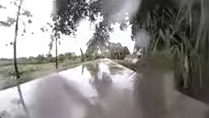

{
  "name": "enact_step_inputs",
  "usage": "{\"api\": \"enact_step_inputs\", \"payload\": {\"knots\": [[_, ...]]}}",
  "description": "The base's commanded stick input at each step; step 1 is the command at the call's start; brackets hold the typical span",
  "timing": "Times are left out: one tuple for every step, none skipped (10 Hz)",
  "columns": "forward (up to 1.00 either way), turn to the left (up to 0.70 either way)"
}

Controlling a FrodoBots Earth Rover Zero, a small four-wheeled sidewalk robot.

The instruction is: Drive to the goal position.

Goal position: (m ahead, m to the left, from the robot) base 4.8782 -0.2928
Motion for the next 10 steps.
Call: {"api": "enact_step_inputs", "payload": {"knots": [[0.85,0.0],[0.85,0.0],[0.85,0.0],[0.85,0.0],[0.85,0.0],[0.85,0.0],[0.85,0.0],[0.85,0.0],[0.85,0.0],[0.85,0.0]]}}
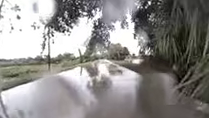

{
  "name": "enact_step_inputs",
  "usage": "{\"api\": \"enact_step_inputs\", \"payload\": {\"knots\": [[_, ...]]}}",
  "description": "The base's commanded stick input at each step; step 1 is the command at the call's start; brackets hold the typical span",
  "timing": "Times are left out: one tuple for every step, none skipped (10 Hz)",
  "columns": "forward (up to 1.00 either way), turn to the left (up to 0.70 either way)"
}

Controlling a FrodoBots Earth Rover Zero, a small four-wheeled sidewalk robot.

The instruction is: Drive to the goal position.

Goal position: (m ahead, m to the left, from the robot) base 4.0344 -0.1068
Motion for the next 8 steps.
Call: {"api": "enact_step_inputs", "payload": {"knots": [[0.85,0.0],[0.85,0.0],[0.85,0.0],[0.85,0.0],[0.85,0.0],[0.85,0.0],[0.85,0.0],[0.85,0.0]]}}
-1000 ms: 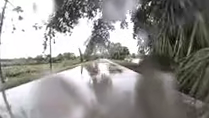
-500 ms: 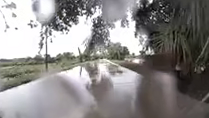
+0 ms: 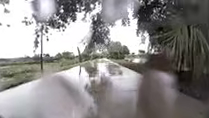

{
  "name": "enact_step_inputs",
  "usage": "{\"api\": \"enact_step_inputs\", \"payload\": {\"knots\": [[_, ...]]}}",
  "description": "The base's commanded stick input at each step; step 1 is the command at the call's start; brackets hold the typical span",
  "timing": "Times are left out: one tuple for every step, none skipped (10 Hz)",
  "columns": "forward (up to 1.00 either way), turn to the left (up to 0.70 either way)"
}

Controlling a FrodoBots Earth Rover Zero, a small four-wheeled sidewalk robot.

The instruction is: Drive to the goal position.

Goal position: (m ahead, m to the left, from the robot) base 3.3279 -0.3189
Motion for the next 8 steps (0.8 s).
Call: {"api": "enact_step_inputs", "payload": {"knots": [[0.85,0.0],[0.85,0.0],[0.85,0.0],[0.85,0.0],[0.85,0.0],[0.85,0.0],[0.85,0.0],[0.85,0.0]]}}
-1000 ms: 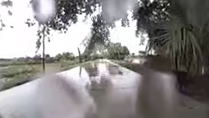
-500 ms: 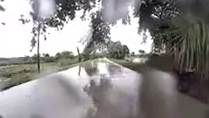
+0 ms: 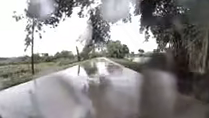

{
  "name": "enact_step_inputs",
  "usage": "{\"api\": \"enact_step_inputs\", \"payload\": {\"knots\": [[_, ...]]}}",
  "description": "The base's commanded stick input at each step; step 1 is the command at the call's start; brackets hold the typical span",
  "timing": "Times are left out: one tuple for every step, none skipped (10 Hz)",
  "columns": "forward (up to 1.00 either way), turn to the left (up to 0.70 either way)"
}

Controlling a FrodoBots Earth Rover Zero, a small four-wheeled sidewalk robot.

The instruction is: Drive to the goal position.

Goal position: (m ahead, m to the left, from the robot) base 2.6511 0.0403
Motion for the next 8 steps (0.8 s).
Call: {"api": "enact_step_inputs", "payload": {"knots": [[0.85,0.0],[0.85,0.0],[0.85,0.0],[0.85,0.0],[0.85,0.0],[0.85,0.0],[0.85,0.0],[0.85,0.0]]}}
